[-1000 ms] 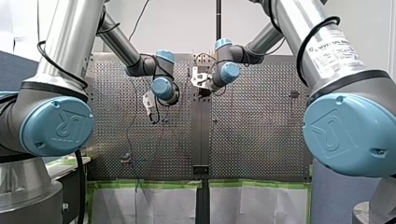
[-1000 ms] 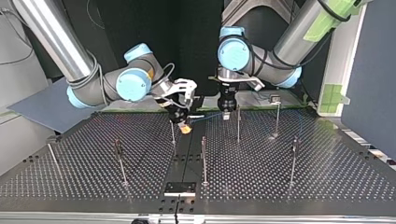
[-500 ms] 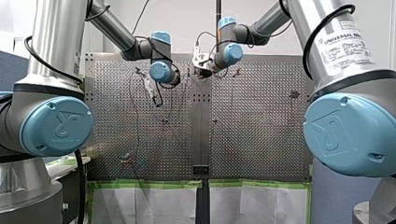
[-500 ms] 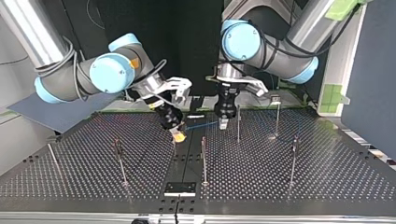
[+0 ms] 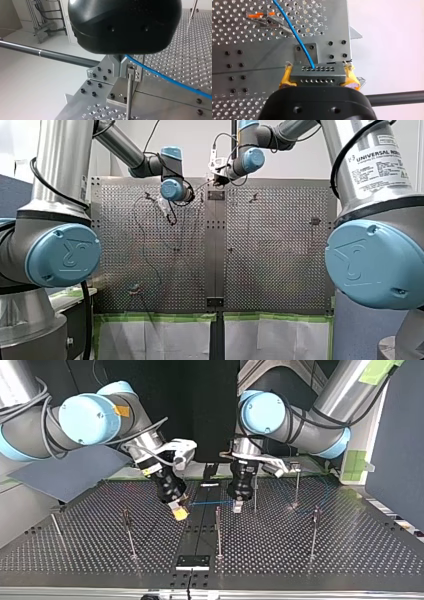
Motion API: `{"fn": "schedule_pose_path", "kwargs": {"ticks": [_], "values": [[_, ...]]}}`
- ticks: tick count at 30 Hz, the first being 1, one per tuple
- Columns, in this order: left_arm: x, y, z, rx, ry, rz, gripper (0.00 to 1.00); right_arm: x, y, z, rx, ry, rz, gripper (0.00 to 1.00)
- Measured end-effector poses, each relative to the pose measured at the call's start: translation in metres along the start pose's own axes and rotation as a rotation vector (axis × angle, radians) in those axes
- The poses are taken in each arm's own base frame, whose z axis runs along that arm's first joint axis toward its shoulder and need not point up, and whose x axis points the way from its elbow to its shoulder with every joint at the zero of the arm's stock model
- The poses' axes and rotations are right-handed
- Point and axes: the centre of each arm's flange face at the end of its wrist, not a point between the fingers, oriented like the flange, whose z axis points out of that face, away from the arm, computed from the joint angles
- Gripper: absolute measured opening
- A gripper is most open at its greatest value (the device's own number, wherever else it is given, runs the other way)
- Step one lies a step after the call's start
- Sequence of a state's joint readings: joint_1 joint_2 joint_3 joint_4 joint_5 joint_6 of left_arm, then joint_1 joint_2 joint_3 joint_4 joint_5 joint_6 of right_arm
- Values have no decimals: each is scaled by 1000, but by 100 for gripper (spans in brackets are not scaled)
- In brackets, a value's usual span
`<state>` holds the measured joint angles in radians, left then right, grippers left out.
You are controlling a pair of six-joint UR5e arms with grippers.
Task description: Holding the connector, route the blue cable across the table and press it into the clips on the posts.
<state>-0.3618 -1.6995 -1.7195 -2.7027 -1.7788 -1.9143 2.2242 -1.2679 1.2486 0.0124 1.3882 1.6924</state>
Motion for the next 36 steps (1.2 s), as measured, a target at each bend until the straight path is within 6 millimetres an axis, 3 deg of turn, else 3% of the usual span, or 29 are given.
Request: {"fn": "schedule_pose_path", "kwargs": {"ticks": [4, 13, 26, 32, 36], "values": [[10, 1, 8, 3, 12, 2, 1, -9, 2, 4, -2, -13, 1, 0], [14, 8, 6, -60, 26, 12, 1, -34, 9, 13, -10, -55, 4, 0], [9, 15, 21, -16, -17, -6, 1, -53, 28, 27, -27, -56, 12, 0], [20, 20, 34, -4, 4, 1, 1, -54, 36, 31, -20, -43, 19, 0], [16, 20, 43, 1, -21, -4, 1, -53, 43, 32, -23, -37, 24, 0]]}}
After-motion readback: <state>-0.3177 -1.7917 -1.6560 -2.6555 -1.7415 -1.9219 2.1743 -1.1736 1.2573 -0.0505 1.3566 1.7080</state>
